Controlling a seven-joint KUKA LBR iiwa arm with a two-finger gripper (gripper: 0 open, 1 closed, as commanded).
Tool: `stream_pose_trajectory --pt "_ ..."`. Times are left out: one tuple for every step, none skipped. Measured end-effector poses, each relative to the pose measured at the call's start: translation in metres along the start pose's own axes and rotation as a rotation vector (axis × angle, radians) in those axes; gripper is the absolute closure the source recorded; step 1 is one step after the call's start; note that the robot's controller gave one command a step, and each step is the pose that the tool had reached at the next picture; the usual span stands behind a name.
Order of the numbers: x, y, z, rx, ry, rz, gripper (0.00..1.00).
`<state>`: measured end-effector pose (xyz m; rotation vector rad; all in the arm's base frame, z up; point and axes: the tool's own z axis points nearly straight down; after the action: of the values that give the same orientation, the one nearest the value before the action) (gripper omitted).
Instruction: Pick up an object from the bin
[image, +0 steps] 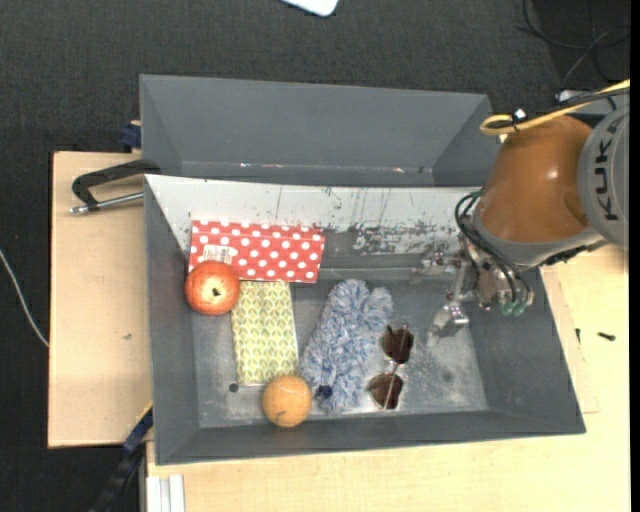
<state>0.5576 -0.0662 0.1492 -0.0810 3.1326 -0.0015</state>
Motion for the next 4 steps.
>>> stream_pose_trajectory --pt "0.032 0.012 0.013 -0.002 0.008 -0.207 0.00" --pt "0.028 0.023 0.029 0.001 -0.001 -0.195 0.00" --pt "0.023 0.017 0.036 -0.006 0.011 -0.252 0.00" --pt "0.049 0.061 0.072 0.003 0.001 -0.358 1.00"
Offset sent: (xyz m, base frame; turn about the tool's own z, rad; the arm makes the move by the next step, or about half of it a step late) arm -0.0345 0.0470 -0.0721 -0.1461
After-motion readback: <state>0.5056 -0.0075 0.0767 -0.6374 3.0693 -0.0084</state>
